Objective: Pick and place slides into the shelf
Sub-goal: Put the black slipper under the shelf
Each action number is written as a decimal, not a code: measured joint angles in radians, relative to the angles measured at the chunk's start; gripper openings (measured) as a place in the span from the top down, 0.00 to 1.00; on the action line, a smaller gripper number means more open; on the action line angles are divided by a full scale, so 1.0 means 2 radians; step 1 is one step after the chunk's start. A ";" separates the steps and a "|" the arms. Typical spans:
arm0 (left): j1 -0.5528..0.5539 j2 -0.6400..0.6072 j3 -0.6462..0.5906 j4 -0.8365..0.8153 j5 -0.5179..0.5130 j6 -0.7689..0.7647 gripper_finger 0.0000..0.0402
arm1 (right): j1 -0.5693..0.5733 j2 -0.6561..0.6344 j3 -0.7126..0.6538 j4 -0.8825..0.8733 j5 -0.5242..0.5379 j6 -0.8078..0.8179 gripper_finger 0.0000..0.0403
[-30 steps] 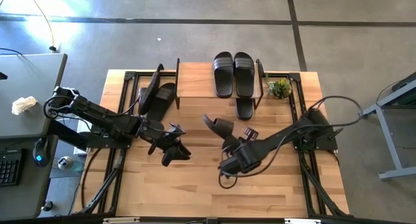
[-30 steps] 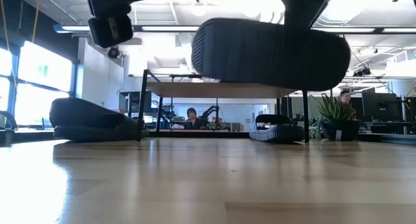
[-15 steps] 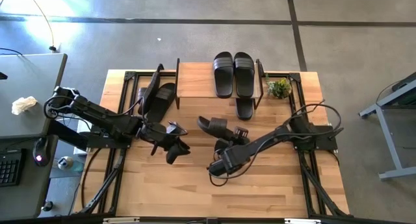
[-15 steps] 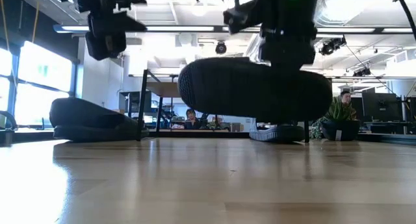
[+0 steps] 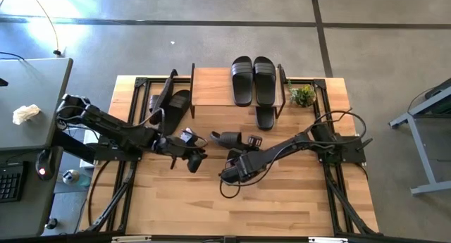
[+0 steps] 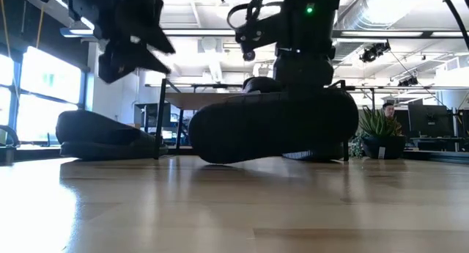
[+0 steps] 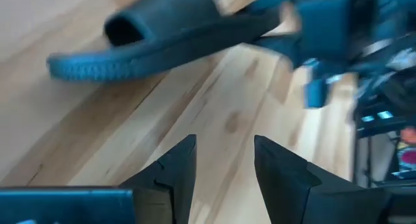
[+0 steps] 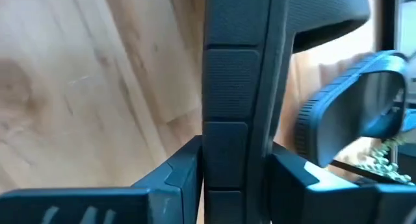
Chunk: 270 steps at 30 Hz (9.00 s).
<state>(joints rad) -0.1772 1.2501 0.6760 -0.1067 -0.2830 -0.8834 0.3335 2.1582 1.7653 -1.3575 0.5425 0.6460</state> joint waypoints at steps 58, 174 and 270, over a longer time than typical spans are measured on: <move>0.000 0.133 0.000 0.054 0.008 -0.071 0.66 | 0.006 -0.003 0.090 0.050 -0.234 -0.137 0.50; 0.002 0.325 0.157 0.061 0.027 -0.046 0.66 | -0.092 -0.223 -0.439 0.468 -0.174 0.065 1.00; 0.130 0.325 0.157 0.068 0.044 0.052 0.66 | -0.013 -0.126 -0.285 0.406 -0.053 0.051 1.00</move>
<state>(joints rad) 0.0823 1.8992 0.9905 0.0288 -0.1947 -0.7786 0.3077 1.9072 1.1957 -0.5450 0.4373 0.7476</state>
